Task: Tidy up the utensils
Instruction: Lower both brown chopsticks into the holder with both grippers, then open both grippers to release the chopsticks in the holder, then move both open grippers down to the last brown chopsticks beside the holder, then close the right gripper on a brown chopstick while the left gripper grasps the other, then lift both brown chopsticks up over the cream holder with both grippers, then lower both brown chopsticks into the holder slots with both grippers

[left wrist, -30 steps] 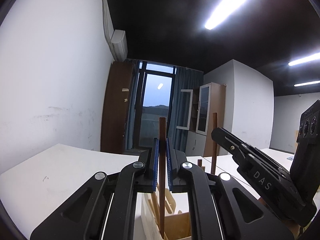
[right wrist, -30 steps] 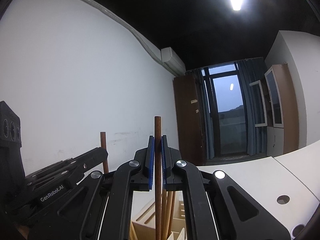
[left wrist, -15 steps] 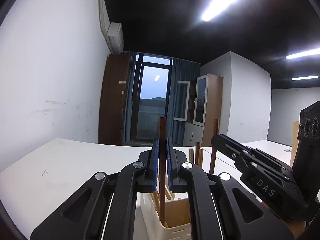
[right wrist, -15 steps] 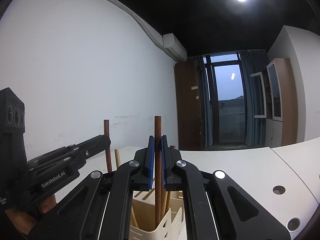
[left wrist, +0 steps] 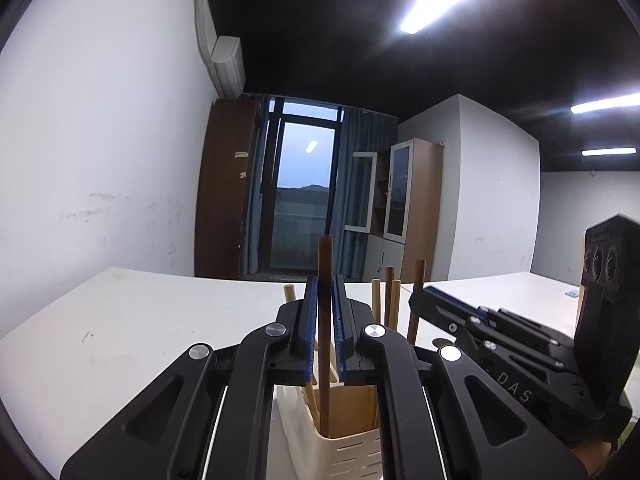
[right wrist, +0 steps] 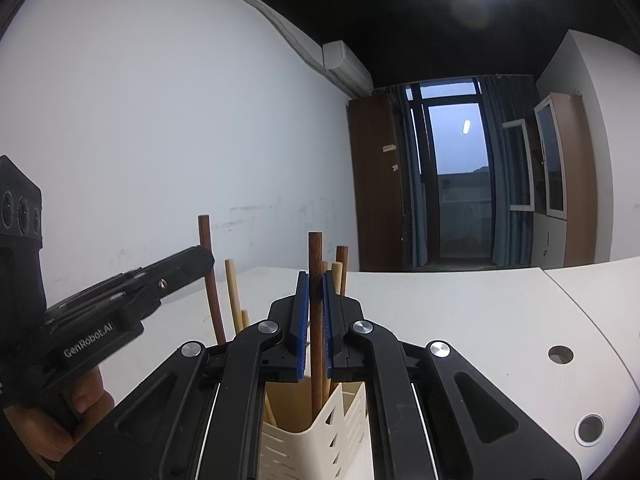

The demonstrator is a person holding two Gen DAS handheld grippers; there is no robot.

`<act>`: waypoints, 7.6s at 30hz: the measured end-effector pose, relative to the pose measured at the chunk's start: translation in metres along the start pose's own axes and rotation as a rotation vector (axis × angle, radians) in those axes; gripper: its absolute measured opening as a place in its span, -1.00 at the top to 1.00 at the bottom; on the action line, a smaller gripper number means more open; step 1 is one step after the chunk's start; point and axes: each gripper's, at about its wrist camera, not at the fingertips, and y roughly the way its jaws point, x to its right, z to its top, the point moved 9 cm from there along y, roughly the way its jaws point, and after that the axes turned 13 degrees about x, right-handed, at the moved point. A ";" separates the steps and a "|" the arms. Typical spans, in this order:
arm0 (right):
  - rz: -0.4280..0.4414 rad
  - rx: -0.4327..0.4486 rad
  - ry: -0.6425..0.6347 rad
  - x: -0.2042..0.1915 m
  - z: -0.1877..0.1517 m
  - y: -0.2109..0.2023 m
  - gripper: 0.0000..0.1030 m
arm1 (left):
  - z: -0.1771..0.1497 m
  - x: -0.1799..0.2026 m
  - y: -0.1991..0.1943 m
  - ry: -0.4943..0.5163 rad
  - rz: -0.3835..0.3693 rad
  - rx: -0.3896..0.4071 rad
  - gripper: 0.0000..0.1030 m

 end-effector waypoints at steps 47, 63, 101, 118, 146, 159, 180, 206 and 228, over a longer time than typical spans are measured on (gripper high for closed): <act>-0.100 -0.317 -0.004 -0.013 -0.086 -0.055 0.04 | -0.059 -0.009 -0.085 0.027 0.084 -0.300 0.21; -0.100 -0.610 -0.012 -0.028 -0.175 -0.051 0.04 | -0.094 -0.023 -0.111 0.010 0.126 -0.410 0.18; -0.103 -0.826 0.001 -0.032 -0.221 -0.065 0.66 | -0.139 -0.009 -0.107 0.045 0.115 -0.573 0.16; -0.079 -0.838 0.027 -0.033 -0.216 -0.082 0.85 | -0.213 0.027 -0.104 0.031 0.019 -0.831 0.16; -0.083 -0.834 0.003 -0.036 -0.211 -0.072 0.85 | -0.223 0.022 -0.099 0.136 0.078 -0.880 0.87; -0.076 -0.789 0.017 -0.033 -0.195 -0.073 0.85 | -0.202 0.024 -0.097 0.092 0.071 -0.810 0.87; -0.082 -0.529 -0.034 -0.035 -0.118 -0.072 0.85 | -0.115 0.027 -0.099 0.080 0.087 -0.538 0.87; -0.072 -0.230 -0.061 -0.046 -0.012 -0.057 0.86 | -0.013 0.055 -0.080 0.138 0.070 -0.299 0.87; -0.034 -0.117 -0.008 -0.032 0.027 -0.025 0.86 | 0.026 0.057 -0.041 0.123 0.068 -0.142 0.87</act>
